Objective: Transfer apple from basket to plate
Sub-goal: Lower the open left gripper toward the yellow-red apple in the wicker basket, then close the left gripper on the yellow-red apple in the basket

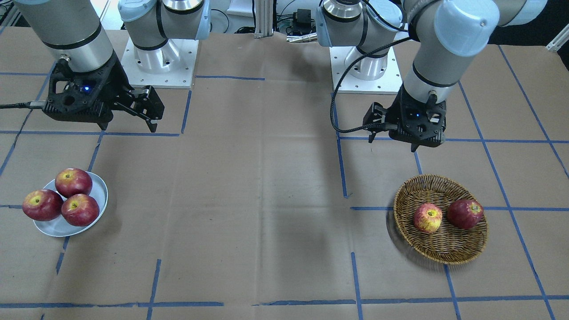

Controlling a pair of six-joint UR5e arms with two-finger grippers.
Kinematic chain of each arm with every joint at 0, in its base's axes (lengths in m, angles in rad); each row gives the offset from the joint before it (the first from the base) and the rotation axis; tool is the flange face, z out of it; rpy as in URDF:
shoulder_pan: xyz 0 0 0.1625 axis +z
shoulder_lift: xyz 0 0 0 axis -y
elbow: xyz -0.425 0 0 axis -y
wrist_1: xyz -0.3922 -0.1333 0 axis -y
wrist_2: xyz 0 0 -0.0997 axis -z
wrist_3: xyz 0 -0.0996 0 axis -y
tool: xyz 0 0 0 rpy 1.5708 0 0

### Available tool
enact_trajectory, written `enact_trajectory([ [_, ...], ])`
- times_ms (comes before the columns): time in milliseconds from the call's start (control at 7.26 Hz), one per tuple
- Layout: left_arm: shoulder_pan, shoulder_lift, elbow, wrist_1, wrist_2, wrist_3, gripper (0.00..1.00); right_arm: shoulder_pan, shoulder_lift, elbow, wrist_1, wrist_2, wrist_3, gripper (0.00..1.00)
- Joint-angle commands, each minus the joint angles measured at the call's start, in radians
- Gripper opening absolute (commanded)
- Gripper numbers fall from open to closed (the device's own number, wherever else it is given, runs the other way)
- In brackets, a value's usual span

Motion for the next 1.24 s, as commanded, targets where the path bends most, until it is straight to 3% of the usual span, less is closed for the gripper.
enact_trajectory([
  [0, 0.086, -0.106, -0.01, 0.102, 0.007, 0.087, 0.99, 0.0, 0.0, 0.0, 0.0, 0.0, 0.0, 1.0],
  [275, 0.125, -0.219, -0.015, 0.296, 0.012, 0.19, 0.99, 0.0, 0.0, 0.0, 0.0, 0.0, 0.0, 1.0],
  [688, 0.165, -0.316, -0.014, 0.41, 0.012, 0.333, 0.99, 0.0, 0.0, 0.0, 0.0, 0.0, 0.0, 1.0],
  [1101, 0.199, -0.376, -0.024, 0.424, 0.01, 0.337, 0.99, -0.001, 0.0, 0.0, 0.0, 0.0, 0.0, 1.0],
])
